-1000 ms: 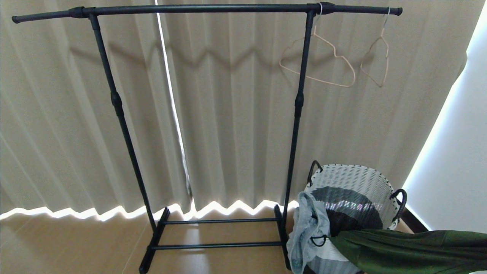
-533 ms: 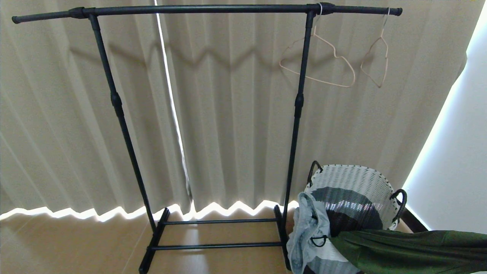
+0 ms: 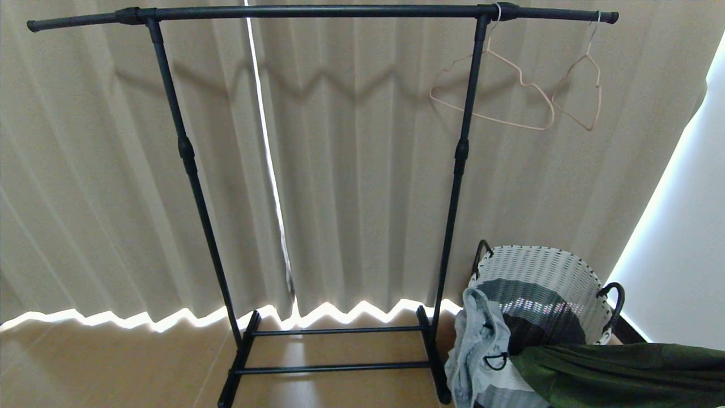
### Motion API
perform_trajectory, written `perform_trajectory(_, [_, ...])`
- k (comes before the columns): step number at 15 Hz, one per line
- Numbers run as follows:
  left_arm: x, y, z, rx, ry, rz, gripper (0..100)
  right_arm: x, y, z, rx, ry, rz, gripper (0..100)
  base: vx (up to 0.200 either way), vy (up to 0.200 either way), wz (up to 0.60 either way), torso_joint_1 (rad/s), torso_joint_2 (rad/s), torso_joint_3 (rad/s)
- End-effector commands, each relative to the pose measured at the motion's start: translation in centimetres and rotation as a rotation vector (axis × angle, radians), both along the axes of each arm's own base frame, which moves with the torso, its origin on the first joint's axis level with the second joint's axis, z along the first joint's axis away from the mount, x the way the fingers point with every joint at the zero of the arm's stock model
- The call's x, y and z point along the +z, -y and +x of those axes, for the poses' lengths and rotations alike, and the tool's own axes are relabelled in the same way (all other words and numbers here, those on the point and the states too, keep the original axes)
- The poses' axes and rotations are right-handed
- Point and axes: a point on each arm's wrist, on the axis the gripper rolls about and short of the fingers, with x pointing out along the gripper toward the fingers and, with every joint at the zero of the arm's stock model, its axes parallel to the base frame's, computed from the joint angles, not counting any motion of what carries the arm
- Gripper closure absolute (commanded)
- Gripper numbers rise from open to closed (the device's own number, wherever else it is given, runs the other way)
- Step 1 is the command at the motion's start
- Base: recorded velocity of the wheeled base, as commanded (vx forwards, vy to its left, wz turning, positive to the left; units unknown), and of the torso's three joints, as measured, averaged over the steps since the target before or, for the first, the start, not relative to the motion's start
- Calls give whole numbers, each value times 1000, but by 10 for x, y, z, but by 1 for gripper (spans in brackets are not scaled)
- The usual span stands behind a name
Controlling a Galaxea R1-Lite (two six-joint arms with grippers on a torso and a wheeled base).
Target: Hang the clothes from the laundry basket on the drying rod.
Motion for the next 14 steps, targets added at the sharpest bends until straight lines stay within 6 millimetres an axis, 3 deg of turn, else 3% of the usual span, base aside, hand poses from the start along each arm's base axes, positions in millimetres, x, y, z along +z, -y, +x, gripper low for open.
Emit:
perform_trajectory(1, [0,0,0,1,-1,1,0,-1,0,0,14,-11,6,100,0,0,0,0,0,0])
perform_trajectory(9, [0,1,0,-64,4,69,0,15,-1,0,35,-68,25,100,0,0,0,0,0,0])
perform_trajectory(12, [0,3,0,-128,14,116,0,51,-6,-4,190,-92,55,100,0,0,0,0,0,0])
perform_trajectory(14, [20,6,-7,-283,93,137,0,83,-11,-8,328,-130,116,100,0,0,0,0,0,0])
